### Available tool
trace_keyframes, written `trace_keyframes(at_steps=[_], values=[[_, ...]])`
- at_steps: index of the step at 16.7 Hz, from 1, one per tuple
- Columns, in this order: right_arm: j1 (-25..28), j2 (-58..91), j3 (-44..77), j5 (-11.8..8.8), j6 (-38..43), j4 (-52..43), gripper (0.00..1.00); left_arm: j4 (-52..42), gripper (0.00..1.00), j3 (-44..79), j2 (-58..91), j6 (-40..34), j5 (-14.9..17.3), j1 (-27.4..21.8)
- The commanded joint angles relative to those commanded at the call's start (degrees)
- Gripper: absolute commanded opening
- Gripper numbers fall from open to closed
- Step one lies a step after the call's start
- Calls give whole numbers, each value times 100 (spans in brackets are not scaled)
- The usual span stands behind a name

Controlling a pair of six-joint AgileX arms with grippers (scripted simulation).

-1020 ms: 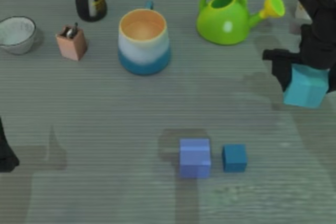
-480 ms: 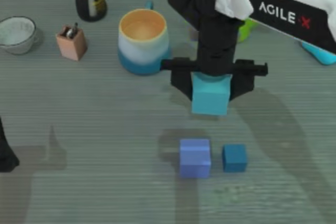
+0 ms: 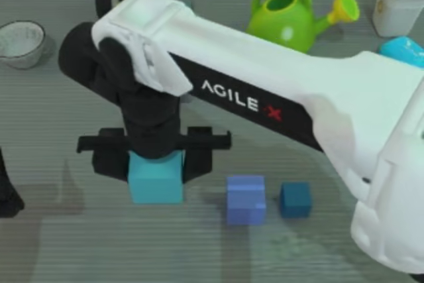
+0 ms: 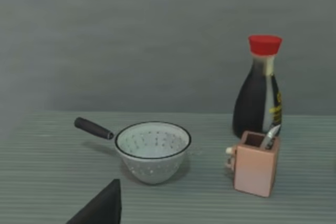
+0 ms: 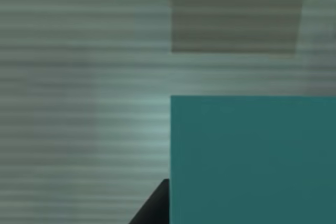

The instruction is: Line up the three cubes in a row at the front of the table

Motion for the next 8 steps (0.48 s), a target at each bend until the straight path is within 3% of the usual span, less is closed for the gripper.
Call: trace_keyframes(at_steps=[8], values=[[6,-3,-426,-4,7,439,0,0,100,0,0,0,0,0]])
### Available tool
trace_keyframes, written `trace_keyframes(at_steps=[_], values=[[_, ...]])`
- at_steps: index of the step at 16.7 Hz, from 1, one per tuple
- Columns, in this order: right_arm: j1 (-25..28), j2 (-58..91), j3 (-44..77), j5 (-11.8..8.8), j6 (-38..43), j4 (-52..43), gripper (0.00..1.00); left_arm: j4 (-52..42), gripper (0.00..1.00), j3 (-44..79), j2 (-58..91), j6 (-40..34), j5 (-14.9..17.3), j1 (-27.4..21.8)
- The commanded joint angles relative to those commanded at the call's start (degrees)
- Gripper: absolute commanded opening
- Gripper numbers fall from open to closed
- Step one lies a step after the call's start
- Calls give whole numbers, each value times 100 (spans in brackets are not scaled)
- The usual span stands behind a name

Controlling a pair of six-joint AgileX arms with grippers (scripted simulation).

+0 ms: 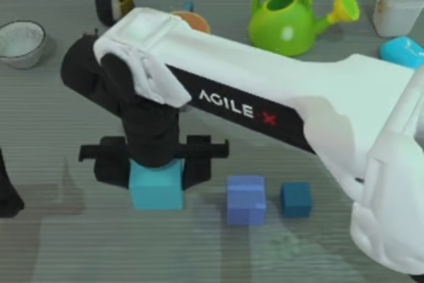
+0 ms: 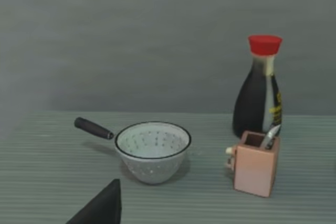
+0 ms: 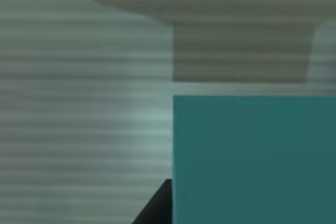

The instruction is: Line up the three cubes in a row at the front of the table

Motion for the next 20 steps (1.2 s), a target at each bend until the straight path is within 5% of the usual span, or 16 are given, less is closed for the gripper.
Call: trace_keyframes(at_steps=[9,20], values=[[15,77,-1026,5,13,1087,0,0,100,0,0,0,0,0],[15,77,-1026,5,13,1087,83,0,100,0,0,0,0,0]])
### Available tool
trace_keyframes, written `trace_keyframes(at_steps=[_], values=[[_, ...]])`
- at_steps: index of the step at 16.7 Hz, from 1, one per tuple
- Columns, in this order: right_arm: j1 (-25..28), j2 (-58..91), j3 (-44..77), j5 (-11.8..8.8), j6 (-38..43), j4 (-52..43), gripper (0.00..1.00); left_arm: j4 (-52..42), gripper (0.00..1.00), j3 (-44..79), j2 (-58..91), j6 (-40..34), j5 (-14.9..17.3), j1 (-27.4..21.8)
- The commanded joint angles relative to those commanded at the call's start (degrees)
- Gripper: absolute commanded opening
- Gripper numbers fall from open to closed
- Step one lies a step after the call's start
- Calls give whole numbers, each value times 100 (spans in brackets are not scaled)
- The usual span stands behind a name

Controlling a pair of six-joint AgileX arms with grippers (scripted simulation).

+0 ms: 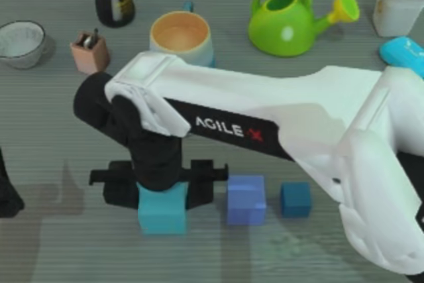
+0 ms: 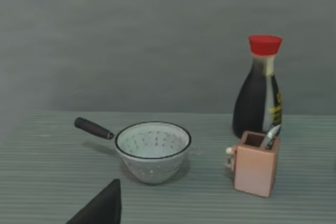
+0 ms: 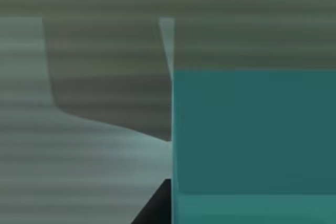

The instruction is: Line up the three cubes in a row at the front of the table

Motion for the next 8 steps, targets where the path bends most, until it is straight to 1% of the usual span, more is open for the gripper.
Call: trace_keyframes(at_steps=[2,3,8], values=[[0,0,0,0,0,0,98,0,100,0,0,0,0,0],[0,0,0,0,0,0,100,0,100,0,0,0,0,0],[0,0,0,0,0,0,100,0,100,0,0,0,0,0]])
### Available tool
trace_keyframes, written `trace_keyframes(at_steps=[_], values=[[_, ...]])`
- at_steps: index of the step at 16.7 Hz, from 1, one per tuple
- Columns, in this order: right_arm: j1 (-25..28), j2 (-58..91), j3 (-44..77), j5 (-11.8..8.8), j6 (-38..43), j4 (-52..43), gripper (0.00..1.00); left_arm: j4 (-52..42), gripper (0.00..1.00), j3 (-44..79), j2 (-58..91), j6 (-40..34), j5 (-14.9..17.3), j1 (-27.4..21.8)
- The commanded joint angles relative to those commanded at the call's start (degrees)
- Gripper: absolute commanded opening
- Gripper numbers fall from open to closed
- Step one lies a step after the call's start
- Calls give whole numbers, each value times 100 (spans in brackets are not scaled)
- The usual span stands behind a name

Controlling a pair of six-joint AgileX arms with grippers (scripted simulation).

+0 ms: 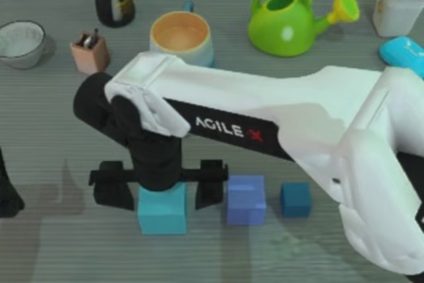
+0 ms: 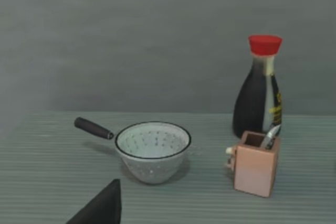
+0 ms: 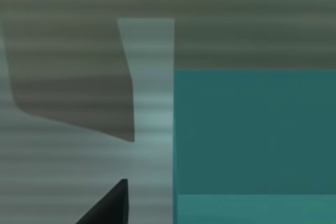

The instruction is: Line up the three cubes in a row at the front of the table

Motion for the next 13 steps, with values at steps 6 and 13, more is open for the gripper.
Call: trace_keyframes(at_steps=[6,13], values=[[18,11,229,1,-1,-236,100,0,100,0,0,0,0,0],[47,-58,1481,-1,-1,-1538,100,0,100,0,0,0,0,0]])
